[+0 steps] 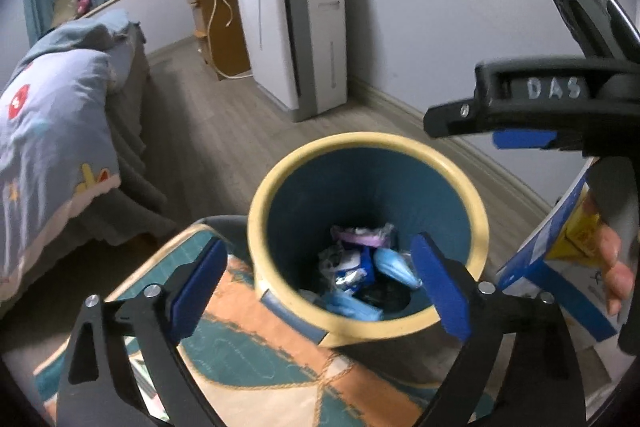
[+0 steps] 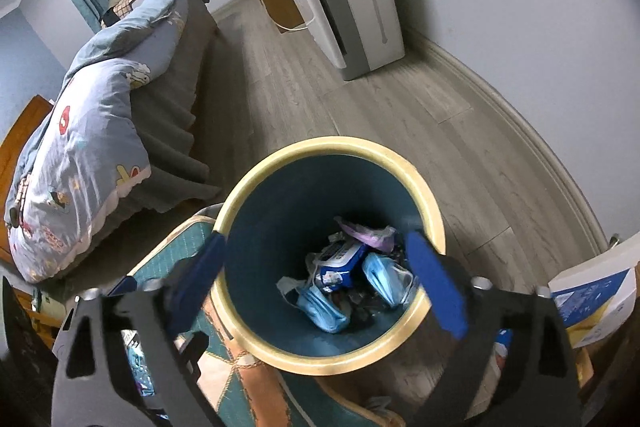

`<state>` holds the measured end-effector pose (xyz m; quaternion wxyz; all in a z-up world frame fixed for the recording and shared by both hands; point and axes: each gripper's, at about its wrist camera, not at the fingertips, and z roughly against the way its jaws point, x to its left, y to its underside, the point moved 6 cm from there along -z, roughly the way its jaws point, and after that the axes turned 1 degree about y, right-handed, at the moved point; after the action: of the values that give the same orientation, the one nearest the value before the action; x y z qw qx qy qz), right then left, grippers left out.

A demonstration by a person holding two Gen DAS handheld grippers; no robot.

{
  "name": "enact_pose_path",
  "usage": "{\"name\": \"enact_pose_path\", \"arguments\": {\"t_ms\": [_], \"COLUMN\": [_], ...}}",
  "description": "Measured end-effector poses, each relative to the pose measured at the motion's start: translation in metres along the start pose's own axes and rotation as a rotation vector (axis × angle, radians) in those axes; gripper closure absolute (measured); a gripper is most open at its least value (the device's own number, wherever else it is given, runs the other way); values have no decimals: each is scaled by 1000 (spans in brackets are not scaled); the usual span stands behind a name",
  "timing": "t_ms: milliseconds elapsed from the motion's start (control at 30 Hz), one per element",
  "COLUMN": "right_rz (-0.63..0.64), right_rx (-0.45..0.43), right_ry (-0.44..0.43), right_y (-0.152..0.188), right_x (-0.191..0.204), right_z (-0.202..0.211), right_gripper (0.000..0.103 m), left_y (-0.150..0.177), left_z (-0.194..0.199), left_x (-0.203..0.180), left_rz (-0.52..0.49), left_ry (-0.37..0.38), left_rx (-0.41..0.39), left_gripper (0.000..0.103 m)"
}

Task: Collect trash
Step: 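Move both grippers back over the cushion toward the remaining trash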

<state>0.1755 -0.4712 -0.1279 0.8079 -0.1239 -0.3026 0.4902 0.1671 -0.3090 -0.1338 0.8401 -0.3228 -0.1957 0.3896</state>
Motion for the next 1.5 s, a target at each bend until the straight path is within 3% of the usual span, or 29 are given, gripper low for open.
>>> {"name": "enact_pose_path", "arguments": {"t_ms": [367, 767, 1067, 1367, 1500], "right_rz": [38, 105, 266, 430, 481], "right_rx": [1, -20, -14, 13, 28], "right_ry": [8, 4, -13, -40, -54], "right_y": [4, 14, 42, 80, 97], "right_x": [28, 64, 125, 190, 216], "right_z": [8, 28, 34, 32, 28], "right_gripper": [6, 6, 6, 6, 6], "left_y": [19, 50, 95, 155, 173], "left_z": [28, 93, 155, 211, 217], "left_x": [34, 74, 126, 181, 199], "left_rz": [4, 47, 173, 374, 378], "left_ry": [-71, -133, -218, -282, -333], "left_rx": [30, 13, 18, 34, 55], "left_gripper": [8, 7, 7, 6, 6]}}
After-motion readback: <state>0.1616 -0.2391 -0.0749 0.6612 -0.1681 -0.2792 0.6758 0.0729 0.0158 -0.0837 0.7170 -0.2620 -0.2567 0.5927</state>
